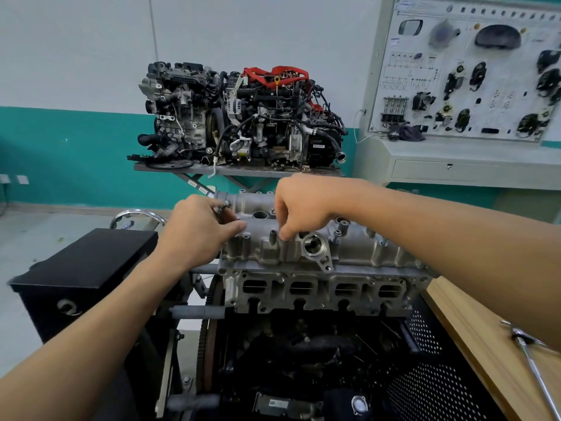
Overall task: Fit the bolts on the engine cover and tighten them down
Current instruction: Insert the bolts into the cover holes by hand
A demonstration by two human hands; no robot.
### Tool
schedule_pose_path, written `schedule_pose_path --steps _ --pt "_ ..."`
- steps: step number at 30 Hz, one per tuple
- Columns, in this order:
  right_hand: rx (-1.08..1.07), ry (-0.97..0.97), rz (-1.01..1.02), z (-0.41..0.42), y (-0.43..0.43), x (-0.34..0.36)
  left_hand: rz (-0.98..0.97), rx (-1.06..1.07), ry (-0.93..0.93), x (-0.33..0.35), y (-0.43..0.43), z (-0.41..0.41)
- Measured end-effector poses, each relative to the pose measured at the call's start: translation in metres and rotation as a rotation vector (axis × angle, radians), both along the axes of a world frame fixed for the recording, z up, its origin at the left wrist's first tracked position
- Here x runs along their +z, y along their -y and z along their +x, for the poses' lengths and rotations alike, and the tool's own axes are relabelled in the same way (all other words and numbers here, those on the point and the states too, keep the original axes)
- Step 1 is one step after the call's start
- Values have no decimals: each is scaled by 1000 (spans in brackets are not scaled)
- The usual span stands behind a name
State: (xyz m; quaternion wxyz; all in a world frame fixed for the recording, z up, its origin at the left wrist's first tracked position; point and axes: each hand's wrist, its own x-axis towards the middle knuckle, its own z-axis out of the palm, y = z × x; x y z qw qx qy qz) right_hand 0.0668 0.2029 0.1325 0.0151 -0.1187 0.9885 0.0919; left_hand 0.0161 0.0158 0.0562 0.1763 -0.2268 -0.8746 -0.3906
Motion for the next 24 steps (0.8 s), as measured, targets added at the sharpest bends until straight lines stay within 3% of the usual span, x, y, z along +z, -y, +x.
schedule_pose_path --steps 7,12,15,19,24 --pt "-126 23 177 -8 7 -8 -117 -241 162 20 9 -2" --pt "-100 49 -16 -5 4 4 -18 -139 47 11 8 -2" --pt "-45 104 -3 -4 3 8 -88 -84 30 8 5 -2" --pt "-97 55 108 -2 -4 7 -134 -220 157 18 13 -6" --pt "-68 53 -212 0 -14 9 -106 -178 80 24 18 -10"
